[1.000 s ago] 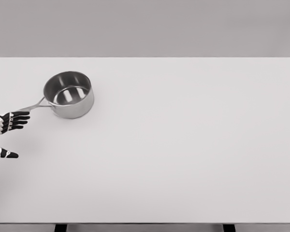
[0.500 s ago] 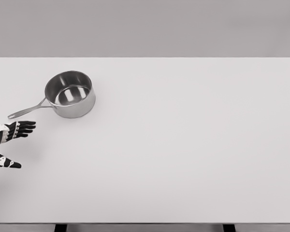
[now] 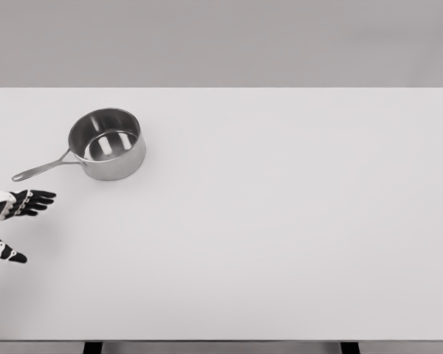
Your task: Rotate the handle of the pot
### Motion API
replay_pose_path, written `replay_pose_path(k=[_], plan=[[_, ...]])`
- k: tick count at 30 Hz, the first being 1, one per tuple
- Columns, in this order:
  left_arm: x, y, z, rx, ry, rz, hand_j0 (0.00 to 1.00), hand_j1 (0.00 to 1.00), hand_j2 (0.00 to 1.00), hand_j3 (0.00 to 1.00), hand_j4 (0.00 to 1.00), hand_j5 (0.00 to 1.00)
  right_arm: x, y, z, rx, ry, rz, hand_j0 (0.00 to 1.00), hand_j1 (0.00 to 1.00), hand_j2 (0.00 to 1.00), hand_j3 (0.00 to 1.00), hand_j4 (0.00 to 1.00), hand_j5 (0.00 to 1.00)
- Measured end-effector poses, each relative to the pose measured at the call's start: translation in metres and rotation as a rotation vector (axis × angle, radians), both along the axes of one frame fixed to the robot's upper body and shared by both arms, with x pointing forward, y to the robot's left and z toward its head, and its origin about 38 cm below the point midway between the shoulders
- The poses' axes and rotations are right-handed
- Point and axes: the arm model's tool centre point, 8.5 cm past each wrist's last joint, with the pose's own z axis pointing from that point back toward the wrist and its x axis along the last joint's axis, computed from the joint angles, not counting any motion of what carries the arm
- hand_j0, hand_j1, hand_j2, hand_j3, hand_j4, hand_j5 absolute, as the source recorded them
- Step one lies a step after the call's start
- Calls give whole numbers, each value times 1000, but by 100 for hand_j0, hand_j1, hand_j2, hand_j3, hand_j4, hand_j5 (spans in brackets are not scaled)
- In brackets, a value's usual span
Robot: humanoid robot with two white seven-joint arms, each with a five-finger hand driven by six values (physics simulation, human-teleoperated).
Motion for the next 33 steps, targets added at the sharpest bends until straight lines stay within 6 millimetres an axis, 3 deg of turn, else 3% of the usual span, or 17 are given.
replay_pose_path(k=[10,33], plan=[[9,4,20,19,-19,30,100,100,100,100,100,100,0,0,0,0,0,0,100,100,100,100,100,100],[24,33,24,32,-67,130,100,100,100,100,100,100,0,0,0,0,1,0,100,100,100,100,100,100]])
